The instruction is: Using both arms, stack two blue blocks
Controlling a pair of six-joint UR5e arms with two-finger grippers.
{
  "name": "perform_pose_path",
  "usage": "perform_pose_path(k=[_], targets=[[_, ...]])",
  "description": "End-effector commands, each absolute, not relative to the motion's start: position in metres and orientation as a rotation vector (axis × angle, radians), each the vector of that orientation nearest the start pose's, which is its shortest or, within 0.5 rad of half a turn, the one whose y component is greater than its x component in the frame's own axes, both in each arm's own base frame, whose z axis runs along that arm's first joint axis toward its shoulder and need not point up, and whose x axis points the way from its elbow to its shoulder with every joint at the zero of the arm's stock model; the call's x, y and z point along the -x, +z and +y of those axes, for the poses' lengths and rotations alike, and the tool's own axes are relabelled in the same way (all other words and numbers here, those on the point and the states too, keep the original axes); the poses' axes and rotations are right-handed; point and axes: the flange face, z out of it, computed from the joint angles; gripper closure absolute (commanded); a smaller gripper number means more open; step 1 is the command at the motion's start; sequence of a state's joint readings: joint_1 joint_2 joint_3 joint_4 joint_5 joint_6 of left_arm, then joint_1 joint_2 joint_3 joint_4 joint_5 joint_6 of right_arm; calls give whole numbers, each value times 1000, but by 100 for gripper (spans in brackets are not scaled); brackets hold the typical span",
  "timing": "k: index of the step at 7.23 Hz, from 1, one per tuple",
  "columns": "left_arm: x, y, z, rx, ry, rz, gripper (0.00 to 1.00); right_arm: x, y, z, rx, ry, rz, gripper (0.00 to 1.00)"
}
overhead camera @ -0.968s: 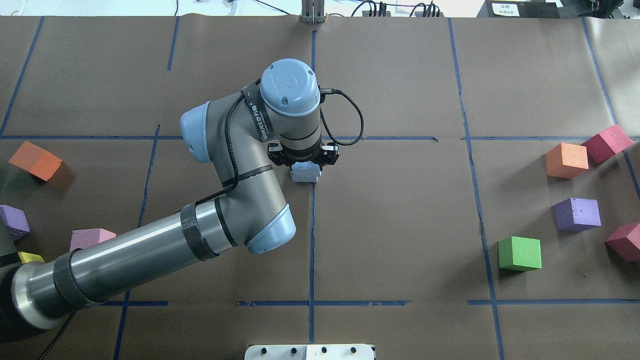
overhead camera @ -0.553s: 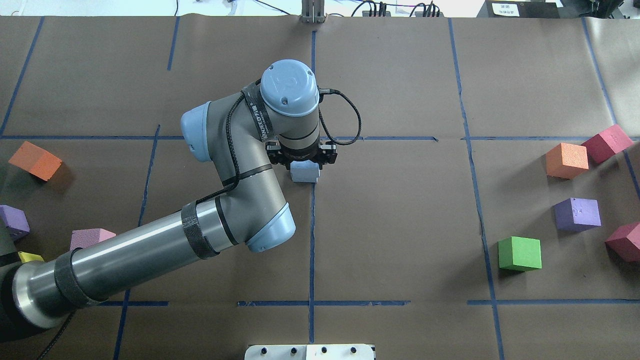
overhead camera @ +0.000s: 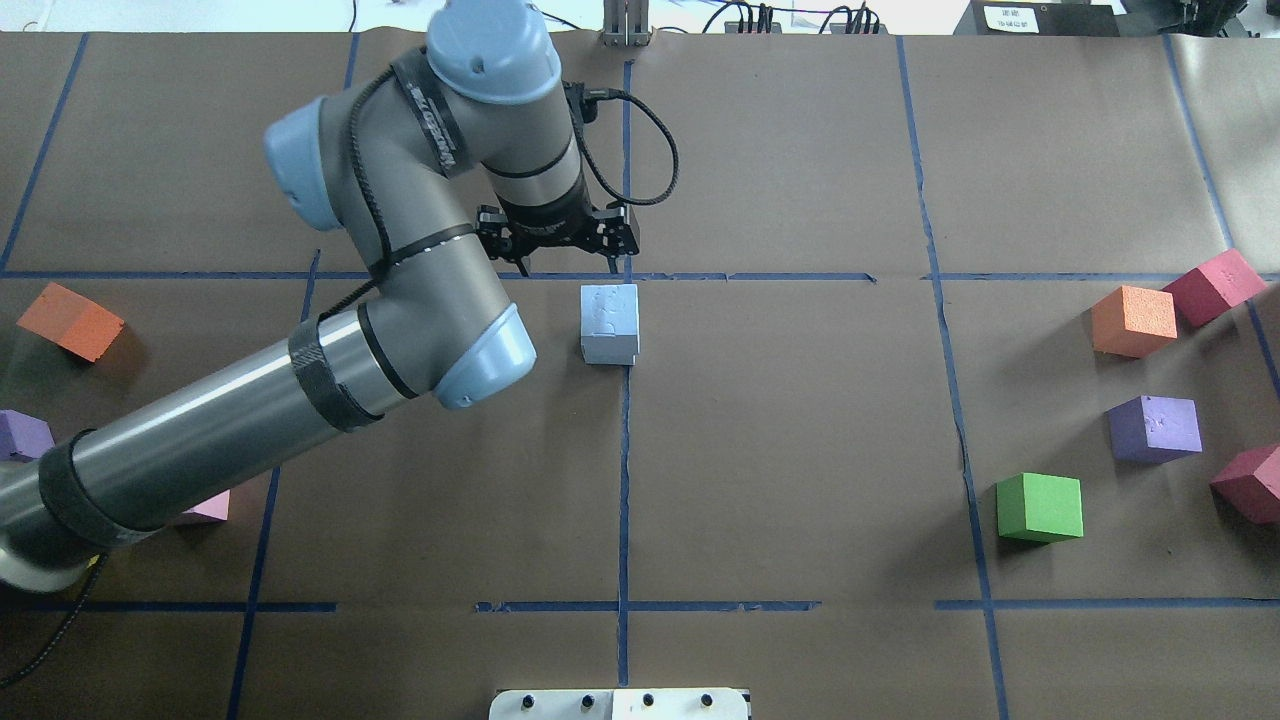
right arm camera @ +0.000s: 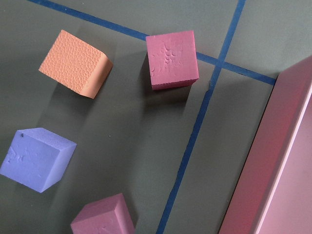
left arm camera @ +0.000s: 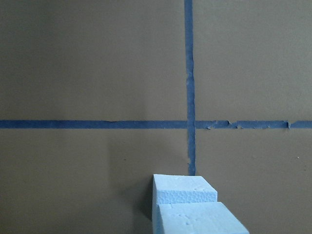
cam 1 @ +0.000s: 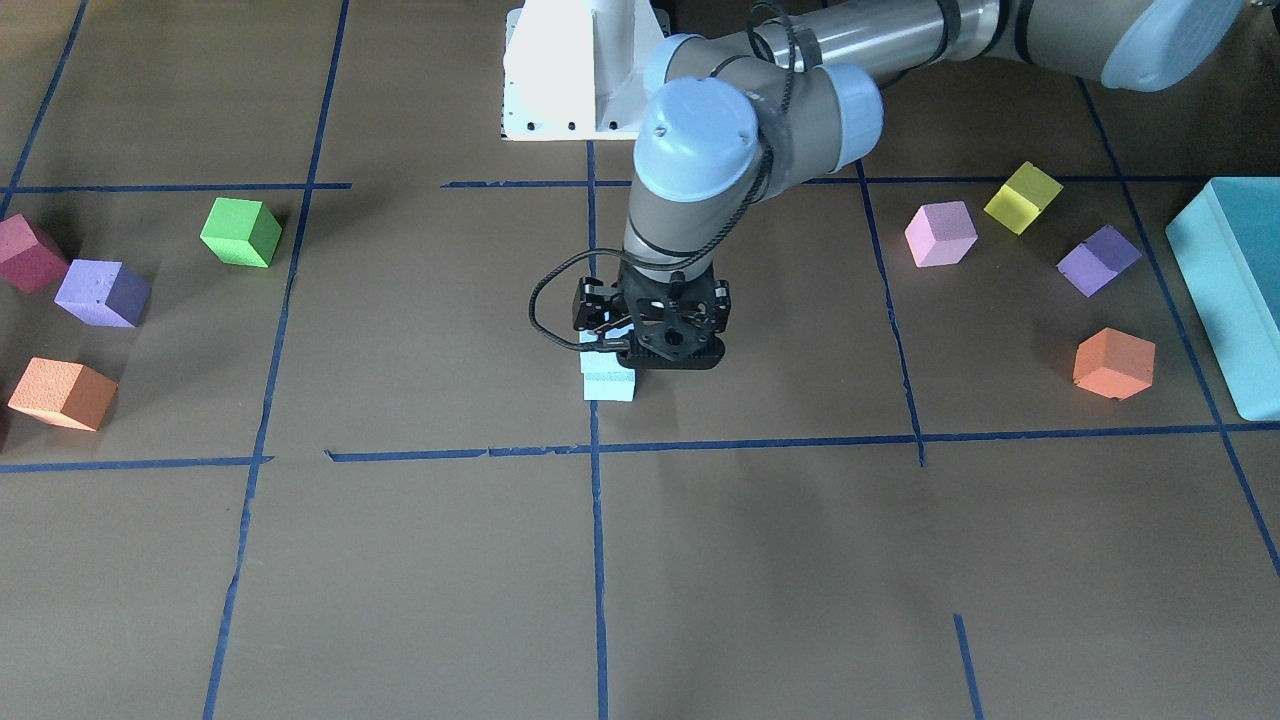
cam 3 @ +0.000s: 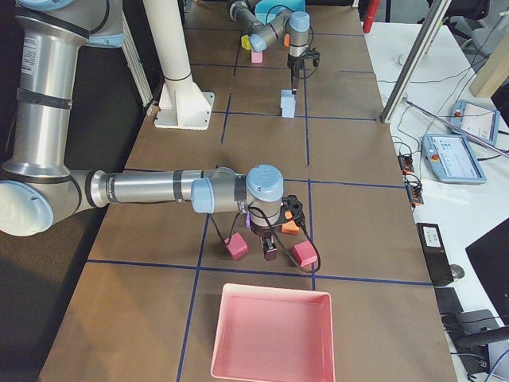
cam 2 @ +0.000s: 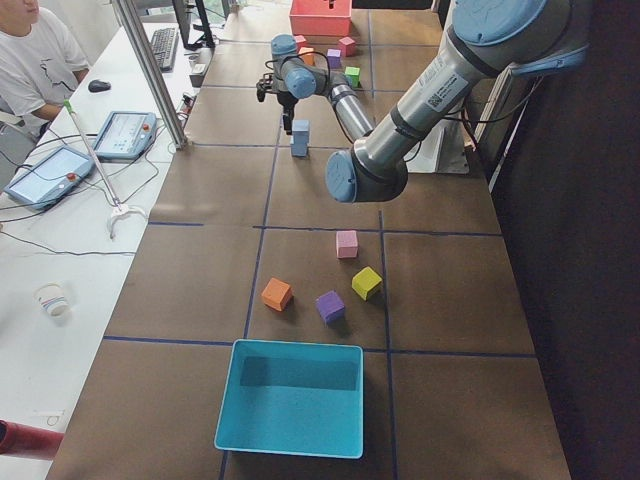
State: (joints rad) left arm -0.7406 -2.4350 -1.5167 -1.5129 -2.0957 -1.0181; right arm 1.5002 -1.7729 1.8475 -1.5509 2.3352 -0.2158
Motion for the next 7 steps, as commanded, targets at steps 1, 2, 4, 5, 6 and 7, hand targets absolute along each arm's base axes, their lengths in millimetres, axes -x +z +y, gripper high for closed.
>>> perform_pose_path(k=[1,2,4,5,6,7], targets=[[-334,256,-556,-148,173,830,0,-36,620,-415,-129,-302,-755,0],[-247,323,-556,-166,234,814,0,-35,630,-412,-105,-289,-761,0],[-102,461,-529,-117,268,826,0,-34,625,-418,-73,-181,-764,0],[-48,511,-512,-131,304,802,0,-33,621,-424,-79,-182,-764,0],[-15,547,-489,-118,299,791,0,-33,621,-424,-79,-182,-764,0],[12,568,-470,-96,236,787,0,-33,621,-424,-79,-182,-764,0]])
